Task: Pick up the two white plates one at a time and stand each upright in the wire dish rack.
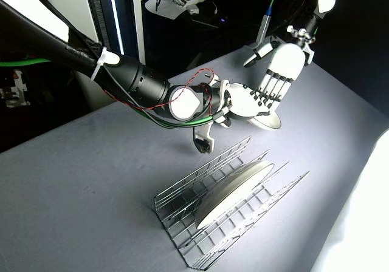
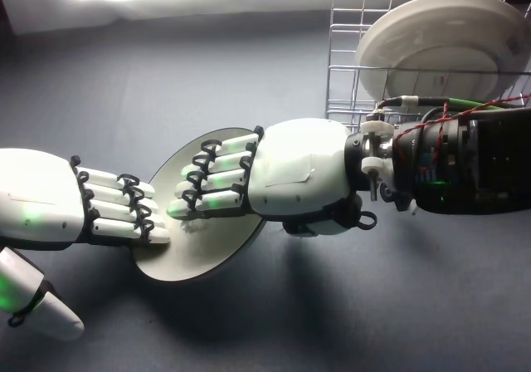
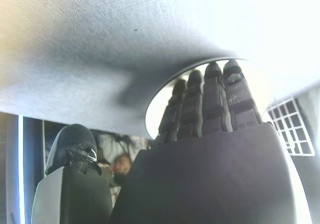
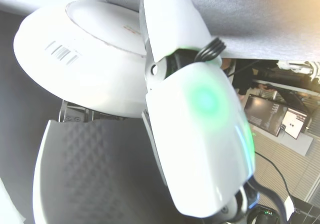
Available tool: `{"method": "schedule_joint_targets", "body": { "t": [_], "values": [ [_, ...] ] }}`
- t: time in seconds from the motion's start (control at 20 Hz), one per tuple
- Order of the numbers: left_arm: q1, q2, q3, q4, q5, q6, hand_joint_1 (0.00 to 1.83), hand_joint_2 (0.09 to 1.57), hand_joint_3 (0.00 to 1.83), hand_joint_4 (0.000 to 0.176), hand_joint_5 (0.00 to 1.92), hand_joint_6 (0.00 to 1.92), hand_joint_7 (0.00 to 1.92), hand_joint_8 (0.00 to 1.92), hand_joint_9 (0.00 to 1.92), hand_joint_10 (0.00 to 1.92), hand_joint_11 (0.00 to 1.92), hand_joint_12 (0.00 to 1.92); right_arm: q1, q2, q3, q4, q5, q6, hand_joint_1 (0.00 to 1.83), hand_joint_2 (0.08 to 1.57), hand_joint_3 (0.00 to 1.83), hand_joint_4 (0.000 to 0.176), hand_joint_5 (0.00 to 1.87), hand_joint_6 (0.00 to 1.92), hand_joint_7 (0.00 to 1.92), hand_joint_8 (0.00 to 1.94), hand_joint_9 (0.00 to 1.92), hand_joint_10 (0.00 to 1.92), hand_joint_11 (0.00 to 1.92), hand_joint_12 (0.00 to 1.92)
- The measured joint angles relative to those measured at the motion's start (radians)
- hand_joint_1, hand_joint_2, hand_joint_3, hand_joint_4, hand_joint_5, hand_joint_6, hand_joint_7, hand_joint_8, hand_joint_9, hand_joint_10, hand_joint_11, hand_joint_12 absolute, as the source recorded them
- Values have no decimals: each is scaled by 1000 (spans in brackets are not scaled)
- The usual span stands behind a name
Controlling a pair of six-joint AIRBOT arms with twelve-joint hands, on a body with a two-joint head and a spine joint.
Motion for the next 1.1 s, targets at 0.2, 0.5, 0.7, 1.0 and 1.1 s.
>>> {"method": "schedule_joint_targets", "body": {
  "t": [0.2, 0.5, 0.7, 1.0, 1.1],
  "values": [
    [0, 0, 0, 0, 0, 0, 0, 1104, 3, 0, 82, 9, 43, 5, 6, 2, 0, 0, 0, 0, 0, 0, 0, 0, 1283, 1098, 0, 0, 185, 14, 229, 4, 240, 37, 0, 918],
    [2, -2, 1, -10, -5, 0, 0, 1098, 0, 0, 84, 7, 49, 5, 13, 5, 0, 0, 1, -16, 1, 12, 21, -8, 1171, 1140, 0, 0, 909, 841, 952, 25, 931, 28, 556, 1032],
    [2, -2, 1, -5, -3, -2, 0, 1097, 0, 0, 82, 4, 48, 3, 5, 0, 0, 0, 3, -16, 1, 16, 41, -12, 1373, 1115, 0, 0, 876, 1059, 1025, 879, 919, 1180, 729, 1075],
    [4, -2, 10, -13, -11, -3, 0, 1103, 1, 0, 77, 6, 41, 3, 3, 1, 0, 0, 3, -13, 1, 13, 67, -18, 1385, 1070, 1, 0, 1011, 886, 1061, 737, 1051, 1034, 840, 1160],
    [-15, -2, 18, 1, -13, -5, 0, 1105, 2, 0, 84, 7, 46, 4, 4, 2, 0, 0, 5, -7, 1, 13, 76, -18, 1386, 1070, 0, 0, 1018, 868, 1046, 761, 1057, 1039, 843, 1176]
  ]
}}
